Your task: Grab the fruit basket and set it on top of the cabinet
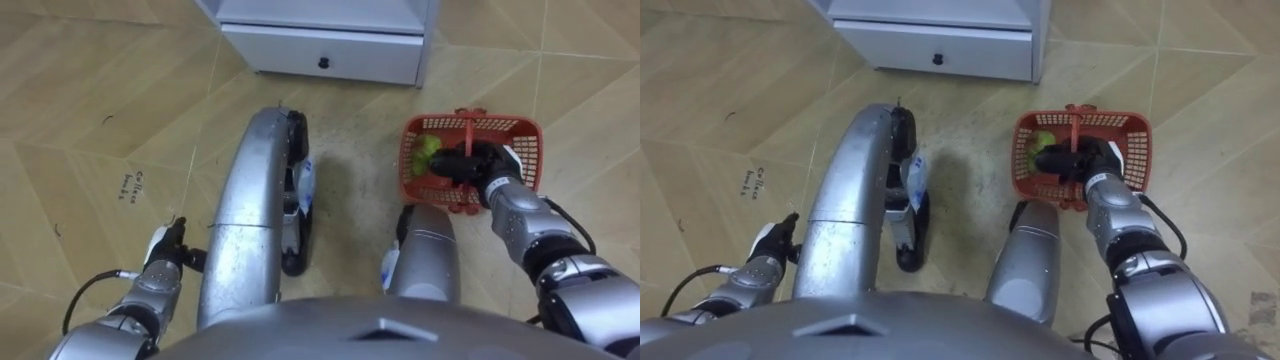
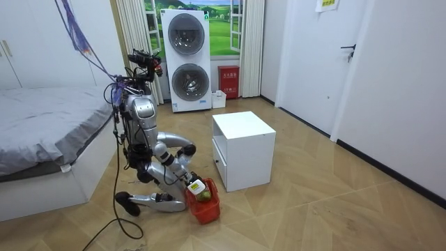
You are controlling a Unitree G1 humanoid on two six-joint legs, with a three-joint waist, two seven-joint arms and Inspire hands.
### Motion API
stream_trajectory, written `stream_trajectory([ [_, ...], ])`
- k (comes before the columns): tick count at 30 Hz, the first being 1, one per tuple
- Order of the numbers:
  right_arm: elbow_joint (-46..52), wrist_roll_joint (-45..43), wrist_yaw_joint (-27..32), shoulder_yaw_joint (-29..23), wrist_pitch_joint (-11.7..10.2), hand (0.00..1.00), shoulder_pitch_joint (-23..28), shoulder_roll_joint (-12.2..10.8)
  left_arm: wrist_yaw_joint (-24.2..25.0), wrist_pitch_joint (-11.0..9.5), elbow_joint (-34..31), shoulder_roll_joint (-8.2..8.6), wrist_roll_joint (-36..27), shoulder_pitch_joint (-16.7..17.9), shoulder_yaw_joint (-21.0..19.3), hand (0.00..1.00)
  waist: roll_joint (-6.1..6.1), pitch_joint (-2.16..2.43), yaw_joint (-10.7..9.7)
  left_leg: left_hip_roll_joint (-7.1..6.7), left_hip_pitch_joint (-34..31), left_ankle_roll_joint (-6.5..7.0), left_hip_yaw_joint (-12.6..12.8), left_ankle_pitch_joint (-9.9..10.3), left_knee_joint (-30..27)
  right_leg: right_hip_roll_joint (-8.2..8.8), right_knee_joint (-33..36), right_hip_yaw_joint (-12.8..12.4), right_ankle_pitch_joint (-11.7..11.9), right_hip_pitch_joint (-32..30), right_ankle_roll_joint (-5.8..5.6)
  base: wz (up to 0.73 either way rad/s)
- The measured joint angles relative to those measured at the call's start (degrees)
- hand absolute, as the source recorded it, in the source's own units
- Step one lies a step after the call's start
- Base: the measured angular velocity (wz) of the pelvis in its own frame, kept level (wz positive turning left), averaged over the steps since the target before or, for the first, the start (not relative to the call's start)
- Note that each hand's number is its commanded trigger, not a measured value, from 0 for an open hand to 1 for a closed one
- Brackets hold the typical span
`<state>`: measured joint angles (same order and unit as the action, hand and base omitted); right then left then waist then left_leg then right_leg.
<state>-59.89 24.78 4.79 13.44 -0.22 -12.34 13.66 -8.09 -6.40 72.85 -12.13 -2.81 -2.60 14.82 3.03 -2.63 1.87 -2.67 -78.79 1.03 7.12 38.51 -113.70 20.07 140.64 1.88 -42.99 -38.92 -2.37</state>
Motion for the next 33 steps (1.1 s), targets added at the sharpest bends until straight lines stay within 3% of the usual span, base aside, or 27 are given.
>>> stream_trajectory([
  [14,-0.3,-0.5,0.7,1.7,0.2,1.00,-0.2,-0.3,0.0,0.6,-2.0,0.07,0.0,-1.9,0.1,0.00,0.12,-0.07,0.0,-0.40,0.5,0.00,-0.5,0.0,-1.4,-0.23,0.0,0.5,0.0,1.7,-0.02,0.00],
  [19,0.1,-2.2,1.4,3.1,0.3,1.00,-0.2,-0.3,-0.2,0.6,-2.0,0.21,0.0,-3.2,0.1,0.00,0.46,-0.26,-0.1,-1.39,0.3,-0.09,-1.1,0.1,-1.8,-0.30,0.1,0.5,0.0,2.2,-0.01,0.00],
  [21,0.2,-2.6,1.8,3.3,0.3,1.00,-0.4,-0.3,-0.2,0.5,-2.1,0.22,0.0,-3.4,0.1,0.00,0.89,-0.51,-0.2,-2.36,0.1,-0.10,-1.6,0.1,-2.6,-0.42,0.0,-0.1,0.0,2.5,0.00,-0.11],
  [25,0.4,-3.3,2.6,3.2,0.3,1.00,-0.6,-0.4,-0.2,0.1,-1.9,0.17,0.0,-3.9,0.1,0.00,1.37,-0.48,-1.5,-4.87,0.5,-0.10,-2.8,0.1,-3.5,0.15,-0.9,-0.3,-0.2,4.1,-0.35,0.00],
  [28,2.4,-5.9,2.6,3.2,0.4,1.00,-0.7,-0.4,-0.3,0.0,-1.7,0.16,0.0,-4.6,0.1,0.00,1.59,-0.45,-2.8,-6.20,1.3,-0.04,-3.5,0.1,-4.0,-0.37,-2.1,-0.7,-0.6,5.8,-0.88,0.00],
  [33,6.3,-10.1,2.6,3.4,1.2,1.00,-1.7,-0.3,-0.4,0.1,-1.3,0.10,0.2,-6.9,0.2,0.00,1.27,-0.33,-3.3,-5.64,2.8,0.13,-3.6,0.1,-3.6,-4.42,-4.5,-3.9,-1.1,5.6,-0.45,-0.17],
])
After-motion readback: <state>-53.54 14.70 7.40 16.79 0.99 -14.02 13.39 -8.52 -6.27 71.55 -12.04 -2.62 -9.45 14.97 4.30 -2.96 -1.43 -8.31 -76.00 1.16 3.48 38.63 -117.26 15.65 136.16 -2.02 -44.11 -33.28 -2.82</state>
